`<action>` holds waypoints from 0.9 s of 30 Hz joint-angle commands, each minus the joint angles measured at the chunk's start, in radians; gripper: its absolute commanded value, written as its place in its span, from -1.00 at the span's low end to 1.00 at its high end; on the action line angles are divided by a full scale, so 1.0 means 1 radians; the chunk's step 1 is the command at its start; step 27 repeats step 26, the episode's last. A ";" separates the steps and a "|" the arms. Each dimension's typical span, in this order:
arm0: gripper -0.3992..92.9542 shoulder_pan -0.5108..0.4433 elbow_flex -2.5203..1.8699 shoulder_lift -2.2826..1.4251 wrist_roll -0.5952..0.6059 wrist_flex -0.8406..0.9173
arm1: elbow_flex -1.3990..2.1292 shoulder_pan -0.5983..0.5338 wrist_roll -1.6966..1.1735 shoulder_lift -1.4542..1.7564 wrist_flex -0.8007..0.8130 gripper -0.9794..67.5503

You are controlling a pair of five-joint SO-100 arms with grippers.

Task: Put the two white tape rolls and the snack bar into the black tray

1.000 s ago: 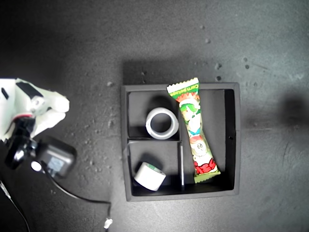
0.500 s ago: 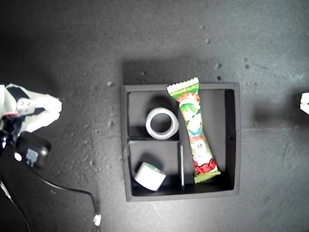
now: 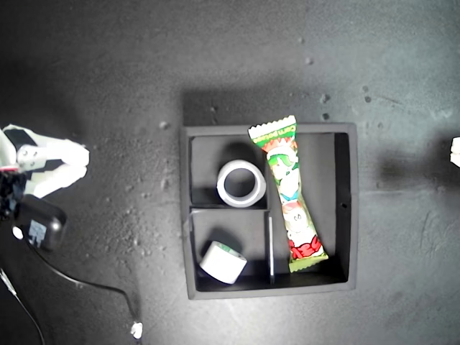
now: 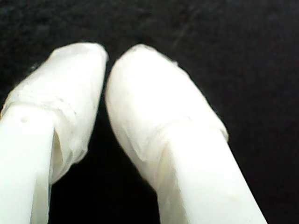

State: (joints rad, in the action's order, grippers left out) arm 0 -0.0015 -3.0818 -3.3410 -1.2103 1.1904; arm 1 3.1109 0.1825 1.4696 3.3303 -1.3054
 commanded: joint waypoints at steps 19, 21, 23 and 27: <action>-0.99 0.028 -0.057 -0.048 -0.061 0.199 | 0.012 -0.092 -0.245 0.006 -0.037 -0.97; -0.99 0.028 -0.057 -0.048 -0.061 0.199 | 0.012 -0.092 -0.245 0.006 -0.037 -0.97; -0.99 0.028 -0.057 -0.048 -0.061 0.199 | 0.012 -0.092 -0.245 0.006 -0.037 -0.97; -0.99 0.028 -0.057 -0.048 -0.061 0.199 | 0.012 -0.092 -0.245 0.006 -0.037 -0.97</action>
